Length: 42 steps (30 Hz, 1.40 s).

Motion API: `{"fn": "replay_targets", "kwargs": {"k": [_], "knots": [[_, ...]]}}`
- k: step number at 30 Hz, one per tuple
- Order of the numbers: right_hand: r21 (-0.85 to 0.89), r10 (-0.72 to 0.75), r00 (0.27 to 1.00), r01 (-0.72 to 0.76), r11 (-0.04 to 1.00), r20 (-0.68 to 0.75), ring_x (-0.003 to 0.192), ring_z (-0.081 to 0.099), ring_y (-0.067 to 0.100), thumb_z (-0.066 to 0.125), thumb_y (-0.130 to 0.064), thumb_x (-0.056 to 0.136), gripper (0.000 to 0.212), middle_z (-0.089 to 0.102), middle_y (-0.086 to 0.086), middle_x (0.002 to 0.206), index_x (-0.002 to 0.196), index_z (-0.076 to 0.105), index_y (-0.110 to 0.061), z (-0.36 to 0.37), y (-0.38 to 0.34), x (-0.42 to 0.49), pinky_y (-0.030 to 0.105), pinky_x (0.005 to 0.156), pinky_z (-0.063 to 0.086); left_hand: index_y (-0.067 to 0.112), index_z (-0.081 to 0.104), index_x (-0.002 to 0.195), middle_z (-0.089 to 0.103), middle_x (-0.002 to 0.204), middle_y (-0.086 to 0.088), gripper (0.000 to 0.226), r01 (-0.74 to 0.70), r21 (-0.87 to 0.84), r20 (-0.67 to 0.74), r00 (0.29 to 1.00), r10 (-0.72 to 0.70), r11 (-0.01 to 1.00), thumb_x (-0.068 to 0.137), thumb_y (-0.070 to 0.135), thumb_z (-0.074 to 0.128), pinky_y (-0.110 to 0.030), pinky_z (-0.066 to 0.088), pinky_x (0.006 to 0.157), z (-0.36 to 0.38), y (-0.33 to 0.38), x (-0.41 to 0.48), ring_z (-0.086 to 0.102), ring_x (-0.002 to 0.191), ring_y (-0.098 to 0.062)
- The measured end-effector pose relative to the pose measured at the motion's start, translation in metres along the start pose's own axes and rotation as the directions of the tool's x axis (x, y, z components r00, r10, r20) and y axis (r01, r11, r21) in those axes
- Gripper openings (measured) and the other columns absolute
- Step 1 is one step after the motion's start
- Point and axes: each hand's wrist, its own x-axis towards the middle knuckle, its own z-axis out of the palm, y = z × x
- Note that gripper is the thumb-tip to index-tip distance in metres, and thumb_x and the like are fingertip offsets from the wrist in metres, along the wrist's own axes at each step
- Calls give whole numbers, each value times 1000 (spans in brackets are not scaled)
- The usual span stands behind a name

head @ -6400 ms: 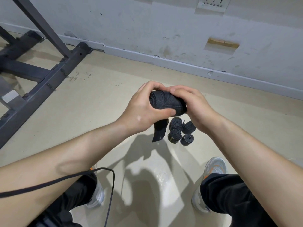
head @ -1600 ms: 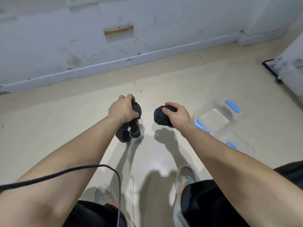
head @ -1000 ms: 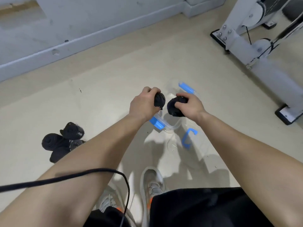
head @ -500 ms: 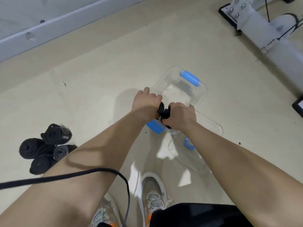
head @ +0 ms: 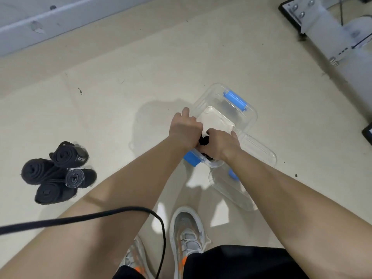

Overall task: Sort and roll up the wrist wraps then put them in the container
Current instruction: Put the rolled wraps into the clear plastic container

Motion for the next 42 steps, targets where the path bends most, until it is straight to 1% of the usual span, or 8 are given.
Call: {"fn": "replay_targets", "kwargs": {"k": [2, 4, 10, 25, 30, 33, 36, 42], "knots": [[2, -14, 999, 14, 1000, -46, 111, 61, 24, 50, -60, 91, 51, 69, -2, 108, 120, 57, -19, -6, -3, -8, 45, 116, 28, 19, 67, 63, 51, 64, 0, 24, 62, -2, 101, 993, -61, 998, 54, 30, 86, -28, 25, 56, -20, 5, -8, 47, 70, -25], [21, -22, 997, 24, 1000, -78, 116, 59, 24, 54, -53, 92, 50, 65, 1, 120, 128, 54, -18, -15, -8, -21, 41, 109, 36, 21, 69, 108, 61, 104, -1, 23, 159, -109, 162, 977, -140, 981, 90, 35, 64, -33, 35, 68, -30, 4, -19, 49, 108, -29], [69, -62, 993, 69, 995, -99, 111, 59, 28, 56, -37, 91, 33, 62, 3, 115, 118, 56, -18, -33, -49, -69, 41, 97, 46, 25, 53, 139, 53, 136, -2, 40, 307, -241, 224, 941, -255, 921, 100, 35, 52, -35, 40, 80, -72, -17, -84, 38, 129, -26], [11, -424, 898, 426, 905, 115, 119, 59, 28, 59, -28, 93, 42, 60, 5, 132, 132, 57, -13, 40, -260, -150, 42, 100, 50, 22, 53, 138, 51, 136, -7, 40, 732, -265, 312, 681, -662, 628, 101, 36, 52, -42, 44, 94, -67, -138, -312, 38, 131, -31], [-24, -498, 845, 512, 859, 196, 97, 64, 29, 60, -21, 82, 11, 65, 4, 99, 93, 58, -20, 84, -316, -146, 36, 78, 53, 25, 52, 136, 53, 134, -5, 39, 834, -343, 339, 539, -771, 431, 98, 32, 55, -41, 44, 92, -32, -177, -360, 42, 129, -30], [-89, -557, 811, 578, 812, 179, 117, 54, 29, 65, -26, 86, 44, 57, 6, 124, 129, 56, -19, 115, -340, -136, 39, 93, 49, 23, 50, 138, 57, 131, -8, 48, 867, -442, 338, 396, -854, 228, 91, 27, 60, -44, 48, 96, -10, -204, -373, 47, 126, -32], [-236, -624, 774, 629, 741, 104, 122, 49, 30, 69, -34, 86, 55, 52, 7, 129, 135, 52, -18, 139, -355, -125, 40, 97, 45, 25, 40, 147, 52, 137, -8, 70, 851, -517, 355, 314, -881, 95, 84, 30, 70, -44, 48, 95, 6, -224, -369, 48, 128, -33], [-361, -661, 751, 619, 698, 10, 118, 51, 27, 72, -55, 78, 62, 57, 3, 122, 124, 53, -19, 179, -355, -102, 44, 108, 32, 39, 33, 153, 38, 150, -3, 84, 801, -578, 409, 448, -795, 154, 81, 27, 73, -37, 44, 104, 35, -247, -346, 47, 132, -29]]}}
